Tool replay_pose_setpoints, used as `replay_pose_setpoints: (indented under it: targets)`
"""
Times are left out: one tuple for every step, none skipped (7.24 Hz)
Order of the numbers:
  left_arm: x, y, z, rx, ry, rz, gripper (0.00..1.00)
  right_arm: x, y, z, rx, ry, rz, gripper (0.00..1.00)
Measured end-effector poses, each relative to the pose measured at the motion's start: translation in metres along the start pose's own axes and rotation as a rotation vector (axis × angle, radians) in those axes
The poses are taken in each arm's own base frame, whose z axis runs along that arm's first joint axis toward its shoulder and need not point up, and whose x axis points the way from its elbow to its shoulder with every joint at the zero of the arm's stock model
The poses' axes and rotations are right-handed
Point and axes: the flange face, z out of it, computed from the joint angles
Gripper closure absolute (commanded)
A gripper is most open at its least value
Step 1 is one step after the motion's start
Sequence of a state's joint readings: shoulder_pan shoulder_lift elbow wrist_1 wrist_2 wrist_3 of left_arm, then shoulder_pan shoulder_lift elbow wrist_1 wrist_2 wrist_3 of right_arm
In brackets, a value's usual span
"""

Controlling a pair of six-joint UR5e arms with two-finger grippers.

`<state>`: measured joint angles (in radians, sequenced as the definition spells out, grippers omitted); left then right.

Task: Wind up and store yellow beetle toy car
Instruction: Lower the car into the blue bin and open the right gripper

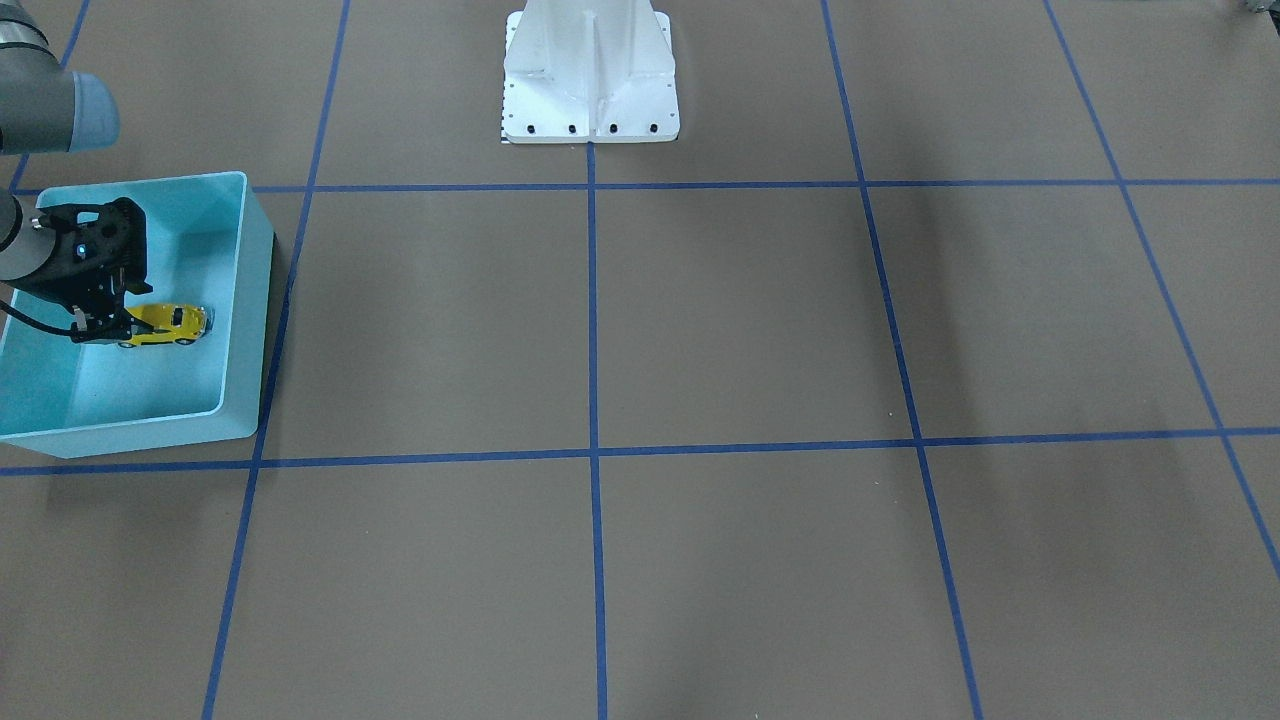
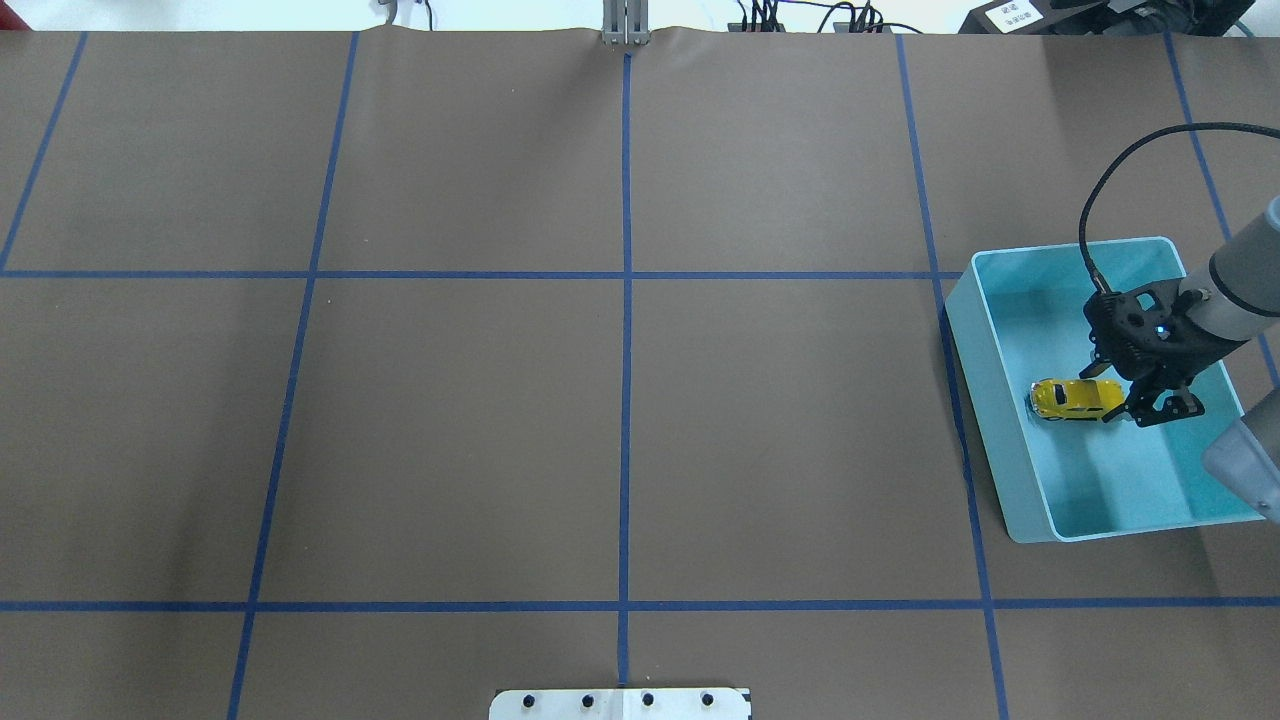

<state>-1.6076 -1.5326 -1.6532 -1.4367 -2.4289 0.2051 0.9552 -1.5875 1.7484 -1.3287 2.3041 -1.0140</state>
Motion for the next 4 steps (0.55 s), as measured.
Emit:
replay_pose_setpoints:
  targets:
    - [-0.002, 0.003, 0.002, -0.004, 0.001, -0.005, 0.00, -0.001, 0.000, 0.000, 0.001, -0.001, 0.005, 0.00]
    - [-0.004, 0.008, 0.005, -0.008, 0.002, -0.010, 0.00, -0.001, 0.000, -0.008, 0.009, 0.011, 0.021, 0.00]
    - [-0.004, 0.009, 0.005, -0.009, 0.003, -0.011, 0.00, 0.002, 0.005, -0.034, 0.027, 0.051, 0.079, 0.00]
    - [-0.004, 0.010, 0.005, -0.009, 0.003, -0.011, 0.00, 0.007, 0.021, -0.073, 0.052, 0.110, 0.209, 0.00]
